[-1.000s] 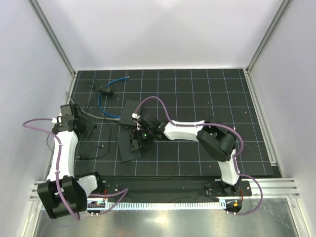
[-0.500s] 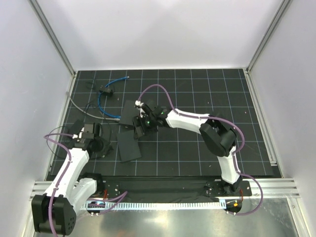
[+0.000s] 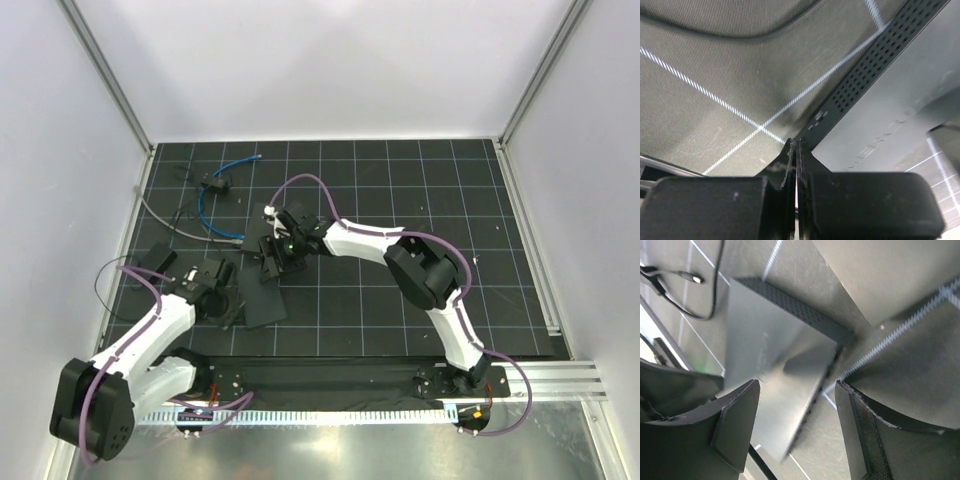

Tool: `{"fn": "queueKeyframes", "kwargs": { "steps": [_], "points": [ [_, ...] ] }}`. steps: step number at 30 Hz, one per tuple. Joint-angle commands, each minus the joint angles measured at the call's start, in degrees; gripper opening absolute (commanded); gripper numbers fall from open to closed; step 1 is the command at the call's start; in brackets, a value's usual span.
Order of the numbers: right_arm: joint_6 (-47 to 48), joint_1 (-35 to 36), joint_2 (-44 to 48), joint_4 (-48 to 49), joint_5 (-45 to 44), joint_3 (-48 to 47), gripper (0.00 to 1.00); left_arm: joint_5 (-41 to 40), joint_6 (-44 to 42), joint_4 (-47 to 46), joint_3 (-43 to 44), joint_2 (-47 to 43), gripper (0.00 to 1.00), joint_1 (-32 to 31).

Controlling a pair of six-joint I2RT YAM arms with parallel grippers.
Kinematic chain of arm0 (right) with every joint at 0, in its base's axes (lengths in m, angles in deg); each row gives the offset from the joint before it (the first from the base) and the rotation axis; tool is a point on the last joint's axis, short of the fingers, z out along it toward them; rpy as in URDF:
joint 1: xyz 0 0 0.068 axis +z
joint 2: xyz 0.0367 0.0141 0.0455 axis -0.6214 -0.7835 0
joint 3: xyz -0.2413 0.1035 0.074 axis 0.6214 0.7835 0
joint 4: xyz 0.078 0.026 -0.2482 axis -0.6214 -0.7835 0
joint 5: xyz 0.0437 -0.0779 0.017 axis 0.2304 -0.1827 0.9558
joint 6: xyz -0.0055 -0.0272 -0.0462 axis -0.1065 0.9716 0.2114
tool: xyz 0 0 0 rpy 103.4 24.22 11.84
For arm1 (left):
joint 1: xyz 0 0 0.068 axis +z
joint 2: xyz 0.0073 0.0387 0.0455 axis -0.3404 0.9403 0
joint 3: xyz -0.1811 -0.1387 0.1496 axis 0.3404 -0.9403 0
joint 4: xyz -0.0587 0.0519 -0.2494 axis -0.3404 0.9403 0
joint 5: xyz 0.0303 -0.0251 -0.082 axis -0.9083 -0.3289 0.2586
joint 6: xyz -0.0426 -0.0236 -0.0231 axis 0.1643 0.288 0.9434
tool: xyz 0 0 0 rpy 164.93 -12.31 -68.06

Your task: Pull the plug from the switch port

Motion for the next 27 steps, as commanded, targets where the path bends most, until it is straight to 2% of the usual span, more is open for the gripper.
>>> {"fn": "queueKeyframes", "kwargs": {
  "steps": [1, 6, 11, 18, 21, 27],
  "points": [
    [-2.1, 0.2, -1.6, 3.0, 3.4, -3.4, 0.69, -2.3, 4.9, -1.8, -1.3, -0.6, 0.0, -3.2],
    [-7.5, 0.3, -4.6, 7.5, 10.8, -5.5, 0.67, -3.0, 9.5, -3.7, -2.8, -1.6, 0.0, -8.5],
    [-12.4, 0.9, -6.4, 12.4, 14.3, -5.8, 0.66, -2.8, 11.4, -8.0, -2.7, 1.2, 0.0, -12.1],
    [-16.6, 2.1, -8.2, 15.8, 19.4, -6.4, 0.66, -4.3, 13.2, -8.9, -0.6, 4.9, 0.0, -16.4],
    [-16.9, 2.5, -8.9, 16.2, 20.8, -6.9, 0.66, -4.8, 13.8, -8.2, -1.2, 2.9, 0.0, -16.4],
    [-16.5, 2.5, -8.9, 16.3, 20.0, -7.4, 0.66, -9.0, 14.8, -0.4, -0.6, -5.4, 0.0, -16.4]
  ]
}}
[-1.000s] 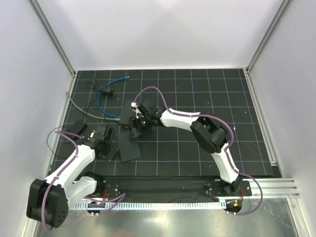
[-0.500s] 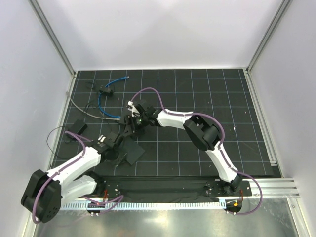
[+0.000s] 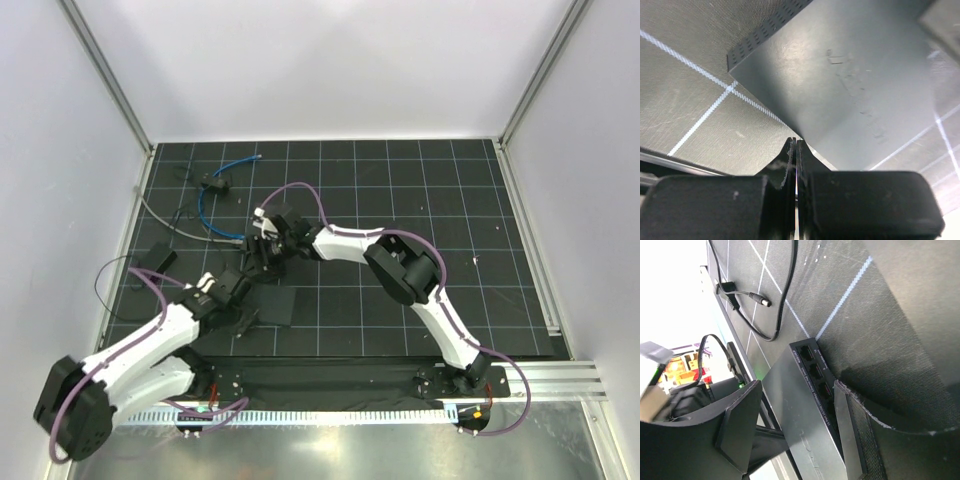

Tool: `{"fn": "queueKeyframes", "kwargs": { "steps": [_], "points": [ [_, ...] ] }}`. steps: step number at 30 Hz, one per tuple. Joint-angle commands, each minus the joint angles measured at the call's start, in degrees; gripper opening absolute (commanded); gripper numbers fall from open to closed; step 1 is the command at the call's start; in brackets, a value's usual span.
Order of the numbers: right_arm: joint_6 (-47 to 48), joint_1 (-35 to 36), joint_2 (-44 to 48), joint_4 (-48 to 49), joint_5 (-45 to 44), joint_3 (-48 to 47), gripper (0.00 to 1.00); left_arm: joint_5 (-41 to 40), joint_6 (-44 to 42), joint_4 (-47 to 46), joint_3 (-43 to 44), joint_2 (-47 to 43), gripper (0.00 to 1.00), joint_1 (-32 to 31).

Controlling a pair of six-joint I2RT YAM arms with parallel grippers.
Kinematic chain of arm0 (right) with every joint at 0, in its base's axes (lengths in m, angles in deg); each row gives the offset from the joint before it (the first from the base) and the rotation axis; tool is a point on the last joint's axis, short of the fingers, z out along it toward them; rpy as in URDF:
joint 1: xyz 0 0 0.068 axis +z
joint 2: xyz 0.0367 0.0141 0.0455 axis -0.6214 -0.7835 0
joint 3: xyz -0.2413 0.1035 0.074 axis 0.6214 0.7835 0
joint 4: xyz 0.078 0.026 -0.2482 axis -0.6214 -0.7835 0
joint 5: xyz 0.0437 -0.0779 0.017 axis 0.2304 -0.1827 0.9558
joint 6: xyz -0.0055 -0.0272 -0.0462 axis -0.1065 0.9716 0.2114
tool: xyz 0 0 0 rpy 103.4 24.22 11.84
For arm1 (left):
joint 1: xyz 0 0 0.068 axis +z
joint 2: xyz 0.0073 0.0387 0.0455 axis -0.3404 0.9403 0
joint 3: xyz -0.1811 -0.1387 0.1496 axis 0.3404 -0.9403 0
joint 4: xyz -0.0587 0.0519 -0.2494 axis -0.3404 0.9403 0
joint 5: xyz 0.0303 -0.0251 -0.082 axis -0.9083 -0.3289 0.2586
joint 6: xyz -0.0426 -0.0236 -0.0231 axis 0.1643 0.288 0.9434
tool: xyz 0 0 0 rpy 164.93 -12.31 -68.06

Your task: Pull the plug from the switch port

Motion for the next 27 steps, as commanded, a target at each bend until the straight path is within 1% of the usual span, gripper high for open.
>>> {"fn": "queueKeyframes", "kwargs": {
  "steps": [1, 3, 5, 7, 8, 11, 16, 19, 21, 24, 27],
  "points": [
    [-1.8, 1.7, 0.3, 1.1, 4.7, -2.9, 0.66, -6.6, 1.9, 3.8, 1.5, -5.9, 0.0, 0.0],
    [-2.1, 1.8, 0.3, 1.2, 4.7, -3.7, 0.66, -9.5, 2.1, 5.5, 1.6, -10.4, 0.0, 0.0],
    [-1.9, 1.7, 0.5, 0.7, 4.7, -3.8, 0.66, -10.5, 2.2, 7.2, 1.6, -12.8, 0.0, 0.0],
    [0.0, 1.6, 1.2, -0.8, 2.7, -3.7, 0.66, -10.8, 3.1, 8.3, 1.3, -15.5, 0.01, 0.0],
    [2.4, 1.6, 2.4, -3.3, 1.6, -3.4, 0.66, -10.4, 3.6, 8.7, 1.1, -16.1, 0.0, 0.0],
    [4.7, 0.3, 4.2, -5.8, -0.4, -2.2, 0.66, -9.1, 4.8, 10.2, 0.7, -16.4, 0.0, 0.0],
    [7.4, -3.3, 6.6, -7.0, 1.9, 1.2, 0.68, -5.2, 4.3, 9.7, 0.4, -14.7, 0.0, 0.0],
    [10.7, -3.8, 8.0, -9.4, 2.7, 2.2, 0.68, -4.5, 5.4, 10.4, -0.2, -14.7, 0.0, 0.0],
    [11.6, -3.8, 8.5, -10.9, 3.2, 2.7, 0.68, -4.5, 6.6, 8.1, -2.4, -15.2, 0.01, 0.0],
    [11.7, -3.9, 9.5, -10.4, 2.6, 4.7, 0.68, -3.6, 8.9, 4.1, -6.0, -16.4, 0.01, 0.0],
    [11.4, -3.9, 9.6, -10.2, 2.7, 6.2, 0.68, -3.5, 9.7, 1.8, -7.5, -16.5, 0.01, 0.0]
  ]
}}
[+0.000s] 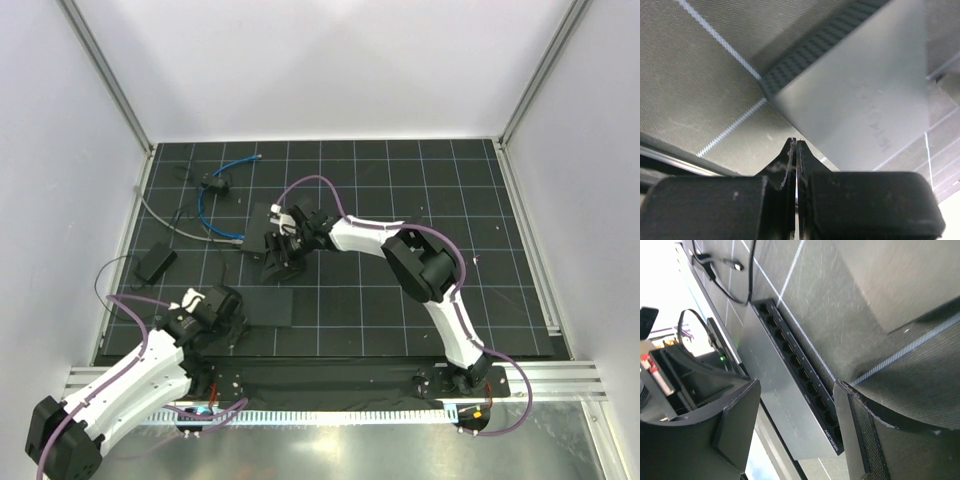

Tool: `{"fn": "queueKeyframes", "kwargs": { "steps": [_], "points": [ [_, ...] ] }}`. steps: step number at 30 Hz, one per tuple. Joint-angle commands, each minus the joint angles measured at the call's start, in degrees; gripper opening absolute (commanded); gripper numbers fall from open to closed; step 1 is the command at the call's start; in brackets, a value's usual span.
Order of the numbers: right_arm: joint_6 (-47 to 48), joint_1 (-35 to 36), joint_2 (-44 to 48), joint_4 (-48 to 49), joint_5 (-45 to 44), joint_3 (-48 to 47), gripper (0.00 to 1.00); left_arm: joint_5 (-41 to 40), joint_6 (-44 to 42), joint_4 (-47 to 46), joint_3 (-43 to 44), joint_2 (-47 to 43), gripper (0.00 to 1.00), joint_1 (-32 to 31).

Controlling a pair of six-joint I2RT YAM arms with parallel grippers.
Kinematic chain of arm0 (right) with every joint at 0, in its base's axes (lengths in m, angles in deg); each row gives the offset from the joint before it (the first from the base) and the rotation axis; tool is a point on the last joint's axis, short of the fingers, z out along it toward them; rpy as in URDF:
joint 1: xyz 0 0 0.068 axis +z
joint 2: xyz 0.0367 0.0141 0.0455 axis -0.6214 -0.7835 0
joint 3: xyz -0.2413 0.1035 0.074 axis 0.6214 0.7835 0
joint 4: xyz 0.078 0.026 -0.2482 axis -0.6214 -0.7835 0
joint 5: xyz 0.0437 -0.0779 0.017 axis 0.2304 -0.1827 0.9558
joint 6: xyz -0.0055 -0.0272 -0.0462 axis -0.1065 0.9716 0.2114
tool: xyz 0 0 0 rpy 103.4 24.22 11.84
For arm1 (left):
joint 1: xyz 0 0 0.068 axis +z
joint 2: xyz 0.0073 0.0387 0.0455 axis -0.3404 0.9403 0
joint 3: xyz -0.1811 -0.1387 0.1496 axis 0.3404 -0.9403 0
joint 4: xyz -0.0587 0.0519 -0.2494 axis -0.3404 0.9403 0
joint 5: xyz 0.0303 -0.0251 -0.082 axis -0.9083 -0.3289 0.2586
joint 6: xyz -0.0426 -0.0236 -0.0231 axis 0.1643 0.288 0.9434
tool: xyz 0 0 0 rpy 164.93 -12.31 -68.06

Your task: Pull the plug from the switch port

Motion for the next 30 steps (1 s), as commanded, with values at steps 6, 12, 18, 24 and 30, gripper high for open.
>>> {"fn": "queueKeyframes", "kwargs": {
  "steps": [6, 12, 18, 24, 30],
  "points": [
    [-0.2, 0.6, 4.0, 1.2, 1.6, 5.1, 0.67, -3.3, 2.7, -3.4, -1.1, 1.2, 0.01, 0.0],
    [-4.8, 0.9, 9.6, 8.0, 1.9, 14.8, 0.64, -9.2, 2.3, -3.5, 0.6, 1.9, 0.09, 0.0],
    [-7.3, 2.4, 13.6, 15.7, 2.0, 24.6, 0.63, -10.7, -5.1, -9.9, 5.1, 10.2, 0.14, 1.5],
    [-12.1, 5.9, 14.2, 24.6, 0.8, 28.5, 0.63, -0.1, -17.2, -22.1, 13.6, 29.0, 0.15, 4.5],
    [-17.8, 7.0, 13.6, 34.0, 1.1, 29.3, 0.63, -4.4, -19.2, -14.6, 22.3, 33.2, 0.15, 4.7]
  ]
}}
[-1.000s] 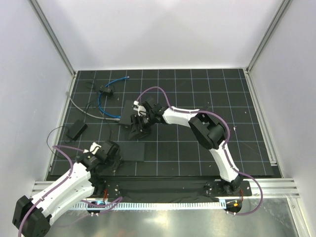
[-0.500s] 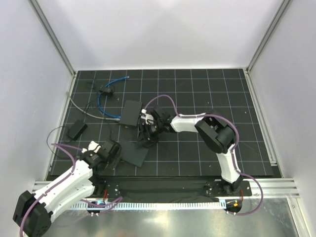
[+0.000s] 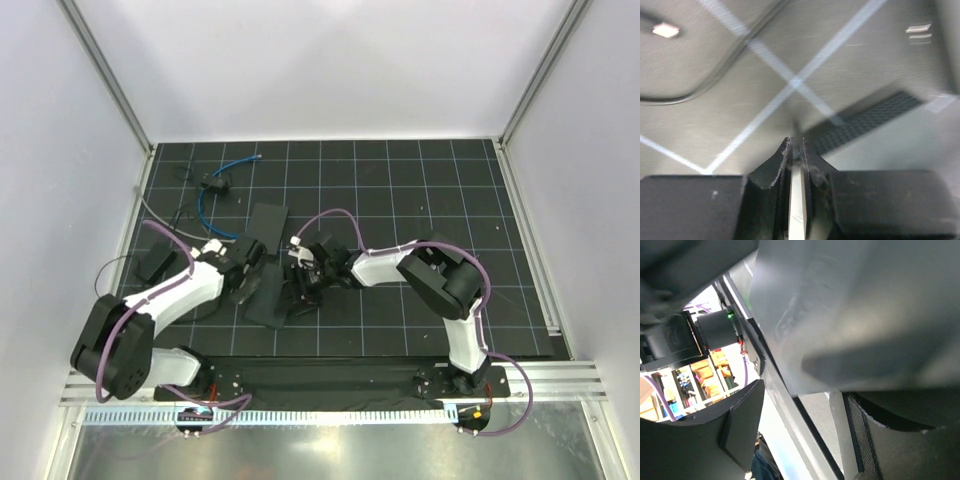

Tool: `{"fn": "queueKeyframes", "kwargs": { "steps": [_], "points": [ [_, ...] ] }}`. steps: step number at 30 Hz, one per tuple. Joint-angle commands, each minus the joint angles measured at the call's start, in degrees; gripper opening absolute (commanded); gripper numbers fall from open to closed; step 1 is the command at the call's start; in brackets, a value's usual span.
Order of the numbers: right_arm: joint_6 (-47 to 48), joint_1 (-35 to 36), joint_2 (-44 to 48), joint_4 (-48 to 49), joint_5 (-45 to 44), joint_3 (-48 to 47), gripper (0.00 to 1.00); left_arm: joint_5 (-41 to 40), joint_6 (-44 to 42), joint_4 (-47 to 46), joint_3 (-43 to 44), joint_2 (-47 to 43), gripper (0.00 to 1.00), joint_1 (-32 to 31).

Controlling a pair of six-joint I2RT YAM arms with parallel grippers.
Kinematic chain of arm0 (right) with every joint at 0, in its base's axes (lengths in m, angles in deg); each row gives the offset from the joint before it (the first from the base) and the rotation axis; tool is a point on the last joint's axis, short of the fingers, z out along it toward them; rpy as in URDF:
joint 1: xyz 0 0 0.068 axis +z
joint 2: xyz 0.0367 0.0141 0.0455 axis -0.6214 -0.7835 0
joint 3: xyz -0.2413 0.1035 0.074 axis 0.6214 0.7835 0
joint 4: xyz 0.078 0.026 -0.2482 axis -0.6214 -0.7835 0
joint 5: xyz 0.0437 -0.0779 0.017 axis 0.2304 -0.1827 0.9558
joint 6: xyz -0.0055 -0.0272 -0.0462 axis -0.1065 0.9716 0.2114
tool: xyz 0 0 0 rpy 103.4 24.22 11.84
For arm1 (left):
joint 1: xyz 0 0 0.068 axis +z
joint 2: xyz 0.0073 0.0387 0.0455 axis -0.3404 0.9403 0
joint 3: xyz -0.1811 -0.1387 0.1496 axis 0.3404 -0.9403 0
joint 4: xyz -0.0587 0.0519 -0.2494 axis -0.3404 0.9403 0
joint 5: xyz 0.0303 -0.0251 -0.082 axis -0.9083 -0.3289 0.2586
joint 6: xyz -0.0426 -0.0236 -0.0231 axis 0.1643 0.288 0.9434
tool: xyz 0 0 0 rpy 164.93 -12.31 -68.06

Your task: Pull the plug from the switch port

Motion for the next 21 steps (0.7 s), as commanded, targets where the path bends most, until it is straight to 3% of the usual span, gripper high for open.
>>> {"fn": "queueKeyframes", "kwargs": {
  "steps": [1, 3, 5, 7, 10, 18, 21],
  "points": [
    [-3.3, 3.0, 0.9, 12.3, -1.1, -0.1, 0.63, 1.9, -0.4, -2.8, 4.1, -4.9, 0.17, -1.5],
    [-0.9, 3.0, 2.1, 11.3, -1.1, -0.1, 0.63, -1.9, 2.1, 3.0, 3.2, -11.1, 0.21, -1.3],
    [3.5, 2.6, 3.3, 2.6, -2.9, -2.3, 0.63, -5.4, 5.6, 6.4, 1.5, -16.0, 0.27, -1.3],
    [12.5, 1.6, 5.1, -11.6, -8.9, -6.5, 0.64, -5.4, 6.7, 8.8, -0.6, -22.9, 0.35, -1.1],
    [21.4, -0.7, 5.6, -24.4, -12.3, -12.3, 0.66, -4.4, 8.5, 11.6, -2.3, -29.8, 0.41, -1.1],
    [32.8, -7.1, 4.0, -37.2, -15.9, -22.2, 0.68, 4.8, 13.9, 8.9, -11.7, -35.1, 0.44, -1.1],
    [32.7, -9.8, 1.2, -35.1, -10.5, -24.3, 0.68, 7.5, 15.5, 5.8, -14.0, -35.4, 0.43, -1.1]
  ]
}}
